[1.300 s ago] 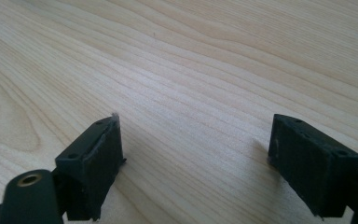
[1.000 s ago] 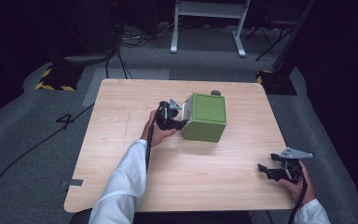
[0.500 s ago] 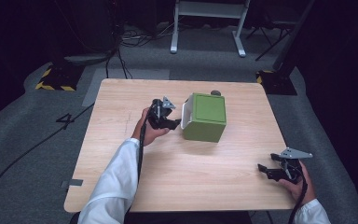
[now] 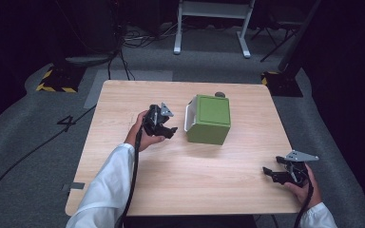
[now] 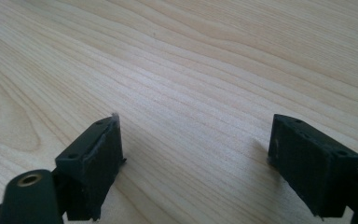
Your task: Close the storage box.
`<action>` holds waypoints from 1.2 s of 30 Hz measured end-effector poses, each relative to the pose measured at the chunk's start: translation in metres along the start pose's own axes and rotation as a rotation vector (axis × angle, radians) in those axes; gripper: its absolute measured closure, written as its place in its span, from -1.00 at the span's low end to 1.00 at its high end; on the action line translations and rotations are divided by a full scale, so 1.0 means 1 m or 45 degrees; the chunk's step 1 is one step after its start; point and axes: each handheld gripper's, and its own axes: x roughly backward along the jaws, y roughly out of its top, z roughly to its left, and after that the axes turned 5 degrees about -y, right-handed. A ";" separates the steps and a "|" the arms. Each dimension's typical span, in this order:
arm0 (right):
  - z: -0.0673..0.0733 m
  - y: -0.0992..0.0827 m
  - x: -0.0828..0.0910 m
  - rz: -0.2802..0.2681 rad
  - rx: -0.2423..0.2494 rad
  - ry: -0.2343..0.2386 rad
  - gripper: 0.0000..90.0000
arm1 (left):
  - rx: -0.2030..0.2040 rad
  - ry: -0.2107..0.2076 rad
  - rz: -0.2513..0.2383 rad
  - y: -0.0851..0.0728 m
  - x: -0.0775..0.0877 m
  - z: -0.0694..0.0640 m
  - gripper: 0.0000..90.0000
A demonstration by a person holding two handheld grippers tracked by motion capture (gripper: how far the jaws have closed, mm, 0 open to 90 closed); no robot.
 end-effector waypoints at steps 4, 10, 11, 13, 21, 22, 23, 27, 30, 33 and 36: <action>0.000 0.000 0.000 0.000 -0.001 0.001 -0.61 | -0.006 0.008 -0.004 -0.005 0.005 -0.001 -0.45; 0.000 0.000 0.000 0.000 0.000 0.000 -0.61 | -0.081 0.015 0.043 -0.016 0.015 -0.004 -0.60; 0.000 0.000 0.000 0.000 0.000 0.000 -0.61 | -0.107 0.029 0.059 -0.021 0.019 -0.007 -0.60; 0.000 0.000 0.000 -0.001 -0.001 0.001 -0.61 | -0.114 0.040 0.073 -0.026 0.022 -0.009 -0.60; 0.000 0.000 0.000 0.000 -0.001 0.001 -0.61 | -0.161 0.111 0.147 -0.054 0.040 -0.017 -0.61; 0.000 0.000 0.000 0.000 -0.001 0.001 -0.61 | -0.162 0.122 0.154 -0.058 0.042 -0.018 -0.61; 0.000 0.000 0.000 0.000 -0.001 0.001 -0.61 | -0.156 0.132 0.150 -0.062 0.044 -0.019 -0.61; 0.000 0.000 0.000 0.000 -0.001 0.000 -0.61 | -0.160 0.163 0.177 -0.078 0.051 -0.021 -0.61; 0.000 0.000 0.000 0.000 -0.003 0.001 -0.61 | -0.162 0.177 0.192 -0.085 0.053 -0.022 -0.61; 0.000 0.000 0.000 0.001 -0.003 0.000 -0.61 | -0.172 0.200 0.222 -0.099 0.056 -0.026 -0.61; 0.000 0.000 0.000 0.000 -0.001 0.000 -0.61 | -0.179 0.200 0.225 -0.104 0.058 -0.029 -0.60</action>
